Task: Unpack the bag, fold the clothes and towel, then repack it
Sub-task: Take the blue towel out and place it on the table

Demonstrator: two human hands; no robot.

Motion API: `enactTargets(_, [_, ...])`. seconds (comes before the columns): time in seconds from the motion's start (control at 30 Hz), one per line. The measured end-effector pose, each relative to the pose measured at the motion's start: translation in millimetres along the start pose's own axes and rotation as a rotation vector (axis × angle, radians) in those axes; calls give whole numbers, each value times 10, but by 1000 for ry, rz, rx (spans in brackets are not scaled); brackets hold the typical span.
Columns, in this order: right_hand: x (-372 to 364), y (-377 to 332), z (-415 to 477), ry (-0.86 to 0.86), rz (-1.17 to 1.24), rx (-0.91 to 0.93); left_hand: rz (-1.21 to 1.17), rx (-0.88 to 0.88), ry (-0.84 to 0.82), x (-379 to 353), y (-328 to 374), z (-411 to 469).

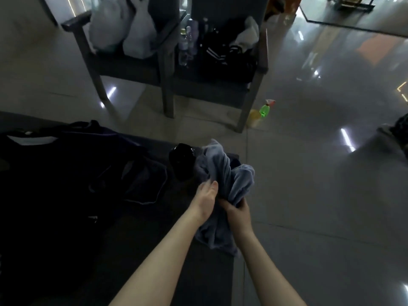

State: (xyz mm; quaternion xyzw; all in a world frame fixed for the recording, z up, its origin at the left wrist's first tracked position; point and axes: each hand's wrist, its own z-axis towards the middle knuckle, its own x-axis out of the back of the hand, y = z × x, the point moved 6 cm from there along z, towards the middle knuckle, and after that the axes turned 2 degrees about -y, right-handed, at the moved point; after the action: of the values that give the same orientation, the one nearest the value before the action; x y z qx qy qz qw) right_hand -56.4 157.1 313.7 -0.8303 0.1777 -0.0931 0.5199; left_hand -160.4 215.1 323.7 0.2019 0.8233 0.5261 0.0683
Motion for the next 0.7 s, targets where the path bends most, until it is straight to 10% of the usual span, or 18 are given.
enactTargets(0.17, [-395,875,280,-76,-163,-231,216,185,-68,325,-875,222])
enactTargets(0.33, [-320,1040,81,93,-987,-297,620,183,-61,586,-1264,72])
enactTargets(0.7, [-403,1203,486,116,-862,-158,305,216,-45,537,-1401,344])
